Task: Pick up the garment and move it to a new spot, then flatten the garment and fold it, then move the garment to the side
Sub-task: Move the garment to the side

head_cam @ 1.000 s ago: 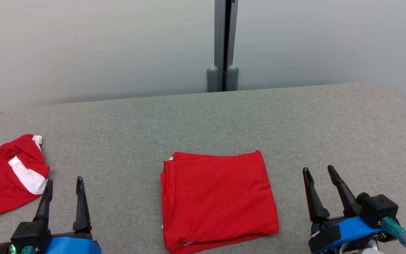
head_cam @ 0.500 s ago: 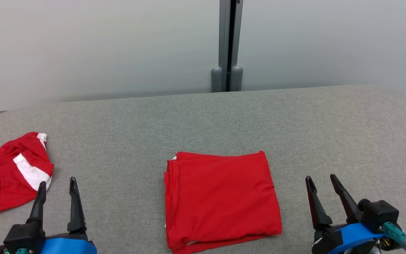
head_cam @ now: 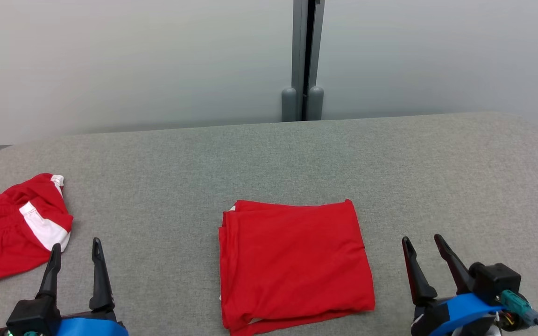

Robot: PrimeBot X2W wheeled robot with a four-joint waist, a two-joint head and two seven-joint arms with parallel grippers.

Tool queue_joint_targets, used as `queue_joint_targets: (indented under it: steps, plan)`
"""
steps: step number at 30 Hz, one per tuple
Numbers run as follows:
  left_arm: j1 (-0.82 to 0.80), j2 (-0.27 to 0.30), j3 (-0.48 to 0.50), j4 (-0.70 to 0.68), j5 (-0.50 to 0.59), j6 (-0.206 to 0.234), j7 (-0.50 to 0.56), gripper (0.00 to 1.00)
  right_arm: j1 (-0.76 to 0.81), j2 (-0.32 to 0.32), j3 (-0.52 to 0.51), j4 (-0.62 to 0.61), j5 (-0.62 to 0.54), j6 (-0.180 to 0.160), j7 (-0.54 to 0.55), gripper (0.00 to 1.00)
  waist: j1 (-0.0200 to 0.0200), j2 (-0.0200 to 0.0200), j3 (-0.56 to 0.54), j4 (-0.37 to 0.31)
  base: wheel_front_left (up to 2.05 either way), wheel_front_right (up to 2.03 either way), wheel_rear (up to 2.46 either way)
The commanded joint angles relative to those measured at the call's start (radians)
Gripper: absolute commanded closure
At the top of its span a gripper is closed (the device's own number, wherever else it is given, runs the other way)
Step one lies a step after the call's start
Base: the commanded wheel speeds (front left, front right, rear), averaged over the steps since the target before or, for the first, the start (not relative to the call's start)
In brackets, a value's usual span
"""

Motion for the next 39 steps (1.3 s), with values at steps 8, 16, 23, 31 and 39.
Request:
queue_joint_targets:
  steps: [8,16,23,31,39]
  plan:
    - [-0.02,-0.019,0.031,-0.013,0.023,-0.014,-0.004,0.0,-0.14,-0.001,0.069,0.036,-0.007,0.001,0.031,0.0,-0.0001,0.0,0.017,0.013,0.0,0.0,0.0]
    - [-0.05,-0.038,0.041,-0.018,0.043,-0.027,-0.004,0.0,-0.241,-0.002,0.104,0.15,-0.035,0.001,0.091,0.0,-0.0001,0.0,0.056,0.044,0.0,0.0,0.0]
    - [-0.078,-0.061,0.05,-0.021,0.059,-0.037,-0.004,0.0,-0.273,-0.002,0.078,0.294,-0.045,0.001,0.079,0.0,-0.0001,0.0,0.096,0.075,0.0,0.0,0.0]
    - [-0.093,-0.075,0.068,-0.017,0.073,-0.052,-0.004,0.0,-0.304,-0.002,0.085,0.43,-0.024,0.001,0.064,0.0,-0.0001,0.0,0.126,0.091,0.0,0.0,0.0]
    - [-0.109,-0.093,0.08,-0.018,0.093,-0.067,-0.004,0.0,-0.298,0.004,0.194,0.539,0.123,0.002,0.093,0.48,-0.0001,0.0,0.143,0.104,0.0,0.0,0.0]
